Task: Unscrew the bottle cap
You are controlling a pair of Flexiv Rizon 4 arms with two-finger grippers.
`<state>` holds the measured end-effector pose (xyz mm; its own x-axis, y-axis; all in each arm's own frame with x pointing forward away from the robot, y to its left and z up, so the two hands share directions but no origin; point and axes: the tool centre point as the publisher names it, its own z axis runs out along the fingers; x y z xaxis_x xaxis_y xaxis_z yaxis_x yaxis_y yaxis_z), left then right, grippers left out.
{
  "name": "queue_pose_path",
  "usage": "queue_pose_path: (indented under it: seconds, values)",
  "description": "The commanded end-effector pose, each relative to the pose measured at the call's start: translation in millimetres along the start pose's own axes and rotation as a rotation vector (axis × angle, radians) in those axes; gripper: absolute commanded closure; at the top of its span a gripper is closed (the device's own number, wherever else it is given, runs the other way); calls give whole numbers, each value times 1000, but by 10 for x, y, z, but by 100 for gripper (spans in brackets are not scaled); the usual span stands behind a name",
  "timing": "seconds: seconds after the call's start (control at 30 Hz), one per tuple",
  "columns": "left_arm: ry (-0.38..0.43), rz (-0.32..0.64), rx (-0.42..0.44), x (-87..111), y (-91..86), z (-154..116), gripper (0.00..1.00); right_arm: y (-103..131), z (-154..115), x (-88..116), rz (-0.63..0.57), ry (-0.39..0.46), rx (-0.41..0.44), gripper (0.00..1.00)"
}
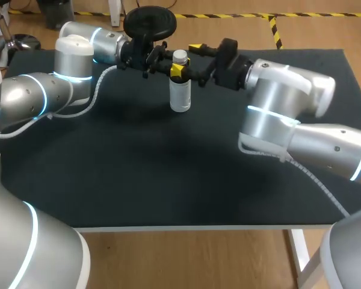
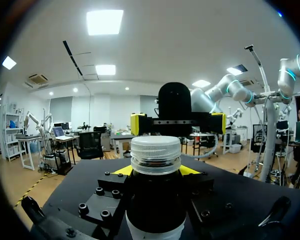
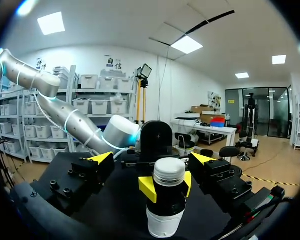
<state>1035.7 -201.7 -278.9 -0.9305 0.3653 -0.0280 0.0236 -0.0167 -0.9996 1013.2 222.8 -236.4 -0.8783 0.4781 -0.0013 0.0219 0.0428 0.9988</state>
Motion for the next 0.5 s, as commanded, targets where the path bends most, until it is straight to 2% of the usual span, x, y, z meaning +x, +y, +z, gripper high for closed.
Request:
queue_pose_path:
  seconds: [0.03,0.5]
  values:
    - [2,1,-2,-5,-7,-5,100,-11,74,-23,1,1,4,0]
    - [2,1,-2,-5,-7,-5,100,-57,208,-42,14,15,12,0]
